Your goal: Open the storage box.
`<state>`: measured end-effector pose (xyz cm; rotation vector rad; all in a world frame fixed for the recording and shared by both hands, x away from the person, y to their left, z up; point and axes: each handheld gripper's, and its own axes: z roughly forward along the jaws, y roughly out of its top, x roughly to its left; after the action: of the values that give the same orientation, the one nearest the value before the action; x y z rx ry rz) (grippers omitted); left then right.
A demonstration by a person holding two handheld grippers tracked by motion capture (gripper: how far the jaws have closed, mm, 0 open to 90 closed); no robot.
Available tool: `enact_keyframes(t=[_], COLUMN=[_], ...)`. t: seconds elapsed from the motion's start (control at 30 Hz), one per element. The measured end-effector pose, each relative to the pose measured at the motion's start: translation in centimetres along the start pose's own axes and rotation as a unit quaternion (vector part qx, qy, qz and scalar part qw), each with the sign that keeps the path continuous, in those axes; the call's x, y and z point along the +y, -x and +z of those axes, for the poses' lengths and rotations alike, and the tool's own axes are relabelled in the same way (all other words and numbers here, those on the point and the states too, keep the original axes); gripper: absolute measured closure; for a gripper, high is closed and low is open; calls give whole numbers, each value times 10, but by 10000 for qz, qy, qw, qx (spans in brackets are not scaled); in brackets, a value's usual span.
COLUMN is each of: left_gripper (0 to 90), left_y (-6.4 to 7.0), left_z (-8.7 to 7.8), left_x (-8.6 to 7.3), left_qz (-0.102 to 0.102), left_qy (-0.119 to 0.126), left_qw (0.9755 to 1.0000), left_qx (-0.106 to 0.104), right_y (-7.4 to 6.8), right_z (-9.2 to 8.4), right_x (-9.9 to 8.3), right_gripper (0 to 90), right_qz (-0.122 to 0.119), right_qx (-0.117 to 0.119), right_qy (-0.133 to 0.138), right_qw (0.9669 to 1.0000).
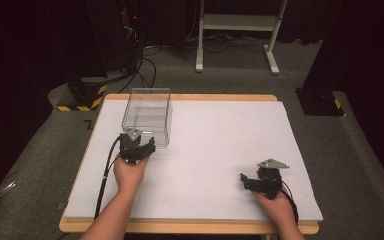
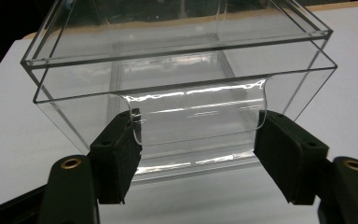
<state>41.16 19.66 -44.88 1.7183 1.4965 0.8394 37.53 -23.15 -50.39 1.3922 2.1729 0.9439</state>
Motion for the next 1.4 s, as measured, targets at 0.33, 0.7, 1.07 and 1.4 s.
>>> enact_keyframes(t=[0.33,0.7,1.07,1.4], left_gripper=[327,327,327,327], left_y=[4,7,9,14], left_z=[-18,-42,-64,-81], left_x=[-12,-28,-44,-62], left_qz=[24,67,86,109], left_qy=[23,10,61,95], left_qw=[10000,10000,9999,9999], left_qx=[-18,-33,-70,-74], right_y=[0,0,0,0], right_z=[0,0,0,0], right_x=[0,0,0,0], right_gripper=[159,159,159,159], right_qz=[0,2,-3,-4], right_qx=[3,7,-1,-10], right_qy=[1,4,2,-7], right_qw=[10000,10000,10000,10000])
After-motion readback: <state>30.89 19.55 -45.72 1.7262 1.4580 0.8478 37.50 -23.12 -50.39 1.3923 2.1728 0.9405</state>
